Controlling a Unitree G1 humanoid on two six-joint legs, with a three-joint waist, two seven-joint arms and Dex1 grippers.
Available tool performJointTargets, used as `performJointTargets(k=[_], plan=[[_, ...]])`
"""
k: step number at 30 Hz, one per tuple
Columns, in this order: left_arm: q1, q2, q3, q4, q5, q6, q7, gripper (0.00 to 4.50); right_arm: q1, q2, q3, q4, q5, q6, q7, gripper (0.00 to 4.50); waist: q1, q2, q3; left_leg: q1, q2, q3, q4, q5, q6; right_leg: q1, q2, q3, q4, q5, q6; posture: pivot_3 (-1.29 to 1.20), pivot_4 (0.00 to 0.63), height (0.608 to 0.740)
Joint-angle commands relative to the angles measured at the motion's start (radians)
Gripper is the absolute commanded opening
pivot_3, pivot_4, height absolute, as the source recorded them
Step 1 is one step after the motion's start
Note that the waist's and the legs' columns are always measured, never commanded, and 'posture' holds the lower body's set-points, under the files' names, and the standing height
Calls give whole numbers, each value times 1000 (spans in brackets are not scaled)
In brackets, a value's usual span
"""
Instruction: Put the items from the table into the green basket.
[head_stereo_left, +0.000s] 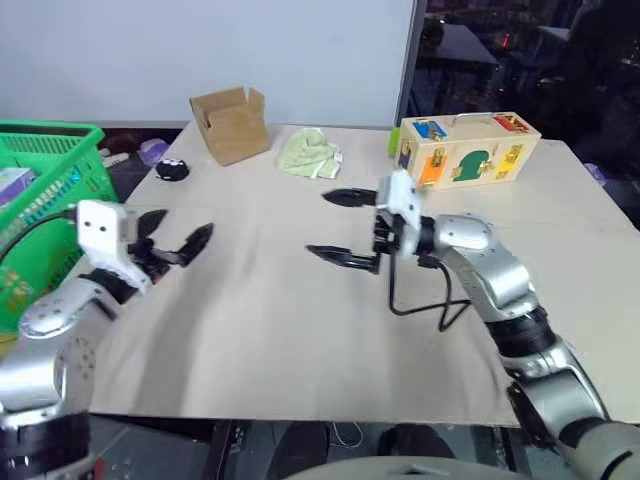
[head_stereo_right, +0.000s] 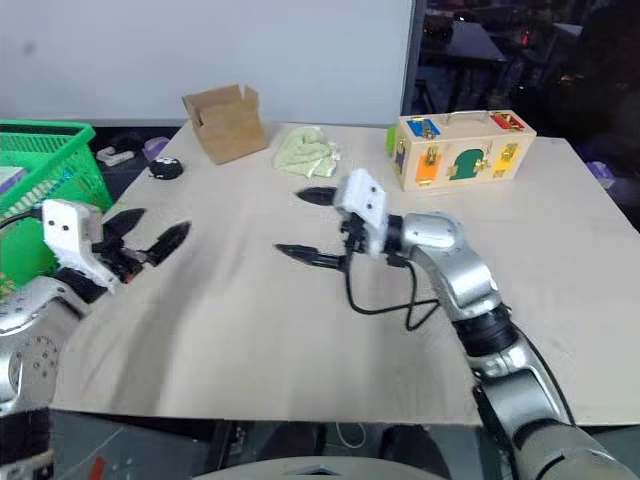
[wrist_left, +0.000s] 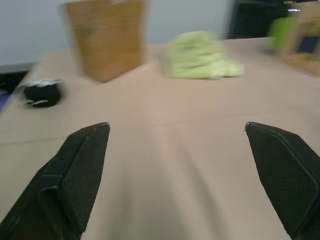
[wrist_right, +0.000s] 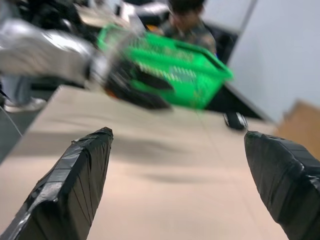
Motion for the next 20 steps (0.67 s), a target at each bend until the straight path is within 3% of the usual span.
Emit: performJointTargets(k=[1,10,20], plan=[[39,-28,-45,-124,-30,66,30,4481,59,-67,-68,-105,28,61,-23,4500,0,13,2,3,0,2,0,0,0,3,1,0,-2,0,0,143,9,740],[172,-71,-124,-218,-47,133,5,4481,303,-241,-209,-279,51,156,-94,4500,-48,16,4,14,0,7,-2,1,4,11,6,6,-6,-4,3,62,20,740],[243,-95,-133,-331,-78,162,37,4481,411,-295,-263,-314,-10,176,-214,4500,-76,16,5,17,1,16,-2,0,6,11,6,15,-7,-5,1,68,14,740]])
